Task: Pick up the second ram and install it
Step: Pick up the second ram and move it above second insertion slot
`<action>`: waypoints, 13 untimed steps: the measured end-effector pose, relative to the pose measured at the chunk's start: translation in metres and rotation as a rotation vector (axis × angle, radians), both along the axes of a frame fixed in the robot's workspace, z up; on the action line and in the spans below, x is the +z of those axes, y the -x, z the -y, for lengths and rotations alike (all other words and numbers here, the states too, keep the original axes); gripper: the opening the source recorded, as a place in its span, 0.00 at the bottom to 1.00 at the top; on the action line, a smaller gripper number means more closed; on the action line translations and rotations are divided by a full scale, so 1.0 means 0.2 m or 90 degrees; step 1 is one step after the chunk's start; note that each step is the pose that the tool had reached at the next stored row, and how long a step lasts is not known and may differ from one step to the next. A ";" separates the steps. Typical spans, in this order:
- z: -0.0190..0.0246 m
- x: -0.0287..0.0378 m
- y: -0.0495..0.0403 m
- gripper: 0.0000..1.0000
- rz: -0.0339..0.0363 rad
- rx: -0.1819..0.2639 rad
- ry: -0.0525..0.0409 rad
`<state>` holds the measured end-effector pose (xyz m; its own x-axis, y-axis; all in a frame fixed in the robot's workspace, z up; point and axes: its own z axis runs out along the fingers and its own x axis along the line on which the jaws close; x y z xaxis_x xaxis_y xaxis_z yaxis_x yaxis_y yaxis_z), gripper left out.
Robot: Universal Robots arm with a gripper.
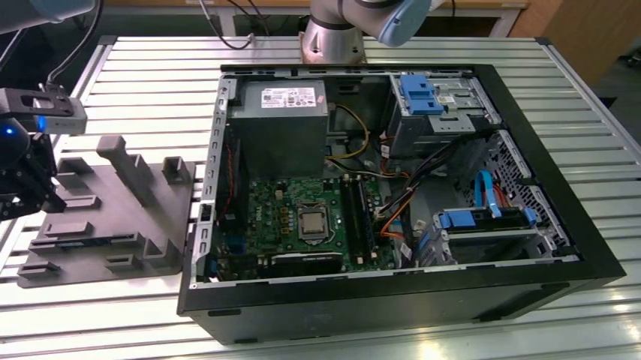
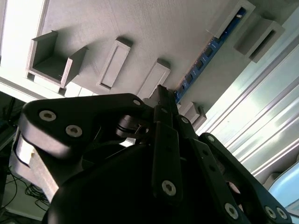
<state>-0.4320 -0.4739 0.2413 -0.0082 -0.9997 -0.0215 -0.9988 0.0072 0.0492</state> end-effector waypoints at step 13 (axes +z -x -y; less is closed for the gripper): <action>0.020 -0.019 0.000 0.11 -0.0002 0.002 0.0001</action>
